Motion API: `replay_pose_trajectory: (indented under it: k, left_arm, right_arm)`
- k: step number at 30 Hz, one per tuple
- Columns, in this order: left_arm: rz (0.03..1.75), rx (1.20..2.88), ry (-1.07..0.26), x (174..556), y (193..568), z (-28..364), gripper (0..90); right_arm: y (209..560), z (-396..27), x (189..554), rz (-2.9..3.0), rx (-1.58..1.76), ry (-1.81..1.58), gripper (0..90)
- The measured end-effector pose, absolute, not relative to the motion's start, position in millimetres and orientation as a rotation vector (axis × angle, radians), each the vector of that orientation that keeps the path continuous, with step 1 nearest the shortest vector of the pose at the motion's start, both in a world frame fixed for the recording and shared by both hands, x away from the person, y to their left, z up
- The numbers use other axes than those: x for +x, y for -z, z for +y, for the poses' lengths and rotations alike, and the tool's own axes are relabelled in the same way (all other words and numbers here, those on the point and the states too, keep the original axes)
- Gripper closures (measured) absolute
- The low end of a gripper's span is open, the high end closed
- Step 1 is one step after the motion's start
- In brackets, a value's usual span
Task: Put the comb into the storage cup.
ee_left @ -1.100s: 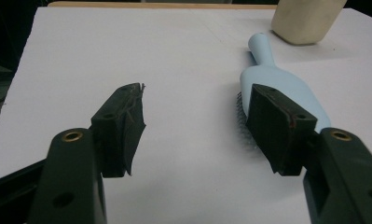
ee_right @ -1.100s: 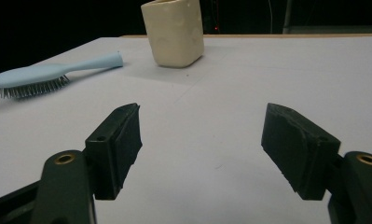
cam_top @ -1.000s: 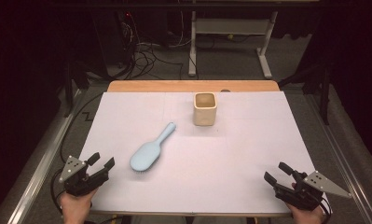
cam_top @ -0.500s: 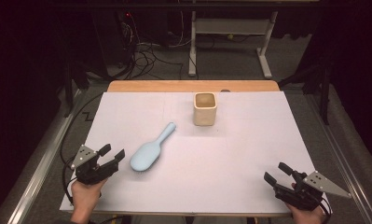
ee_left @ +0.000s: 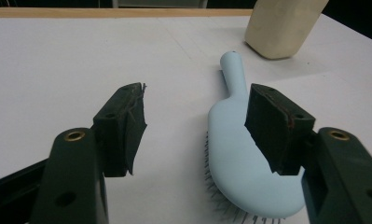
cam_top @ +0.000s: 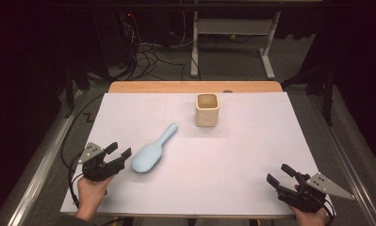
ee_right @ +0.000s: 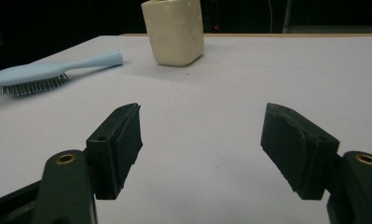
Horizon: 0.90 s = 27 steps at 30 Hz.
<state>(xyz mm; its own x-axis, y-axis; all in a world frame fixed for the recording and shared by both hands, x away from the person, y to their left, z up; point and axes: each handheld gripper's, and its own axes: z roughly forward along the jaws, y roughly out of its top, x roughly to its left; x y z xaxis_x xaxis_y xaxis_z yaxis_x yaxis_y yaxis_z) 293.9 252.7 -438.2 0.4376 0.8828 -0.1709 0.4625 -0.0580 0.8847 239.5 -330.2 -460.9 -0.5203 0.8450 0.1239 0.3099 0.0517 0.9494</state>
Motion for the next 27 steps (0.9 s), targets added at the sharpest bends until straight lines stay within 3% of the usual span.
replay_pose_trajectory:
  k: [27]
  left_arm:
    - [1.145, 1.733, -0.51, 319.1, 428.8, 230.4, 38.3]
  right_arm:
    - [460.6, -329.7, 238.9, 1.869, 1.146, -1.48, 29.3]
